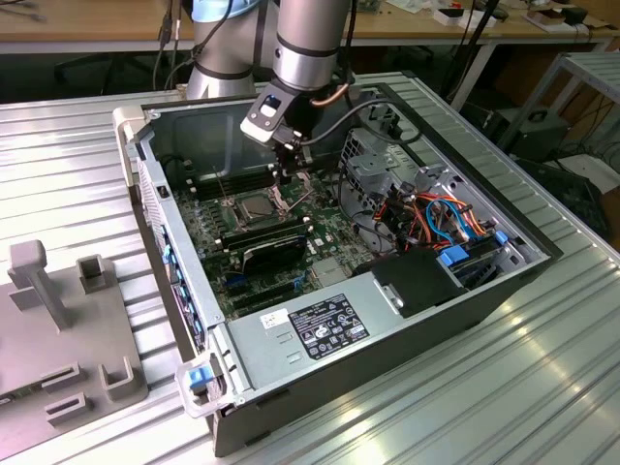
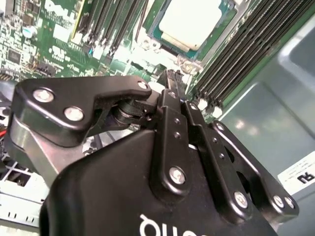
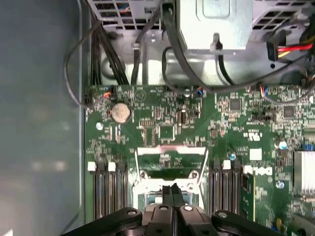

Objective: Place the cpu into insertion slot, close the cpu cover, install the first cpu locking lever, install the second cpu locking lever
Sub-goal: 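Close the cpu cover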

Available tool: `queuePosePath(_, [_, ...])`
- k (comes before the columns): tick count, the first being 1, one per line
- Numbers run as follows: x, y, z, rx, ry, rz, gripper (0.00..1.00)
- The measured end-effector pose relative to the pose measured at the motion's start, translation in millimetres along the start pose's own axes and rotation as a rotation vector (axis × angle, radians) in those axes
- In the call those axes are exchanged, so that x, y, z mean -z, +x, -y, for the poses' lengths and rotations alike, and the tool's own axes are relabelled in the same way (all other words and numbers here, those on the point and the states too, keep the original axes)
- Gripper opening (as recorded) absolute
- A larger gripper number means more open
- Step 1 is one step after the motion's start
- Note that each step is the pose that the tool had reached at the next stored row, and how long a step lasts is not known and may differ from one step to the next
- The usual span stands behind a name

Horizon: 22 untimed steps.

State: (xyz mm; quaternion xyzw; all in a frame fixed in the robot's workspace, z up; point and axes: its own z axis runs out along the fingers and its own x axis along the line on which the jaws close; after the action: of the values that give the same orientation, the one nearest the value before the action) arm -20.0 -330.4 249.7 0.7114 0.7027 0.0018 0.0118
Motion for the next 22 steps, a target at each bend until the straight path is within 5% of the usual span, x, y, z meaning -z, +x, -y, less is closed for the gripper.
queuePosePath(5, [10.1, 0.8, -0.6, 0.000, 0.0000, 0.0000, 0.11])
queuePosePath(10, [10.4, 1.1, -10.9, 0.000, 0.0000, 0.0007, 0.11])
queuePosePath(22, [11.6, 1.1, -11.8, 0.000, 0.0000, 0.0007, 0.11])
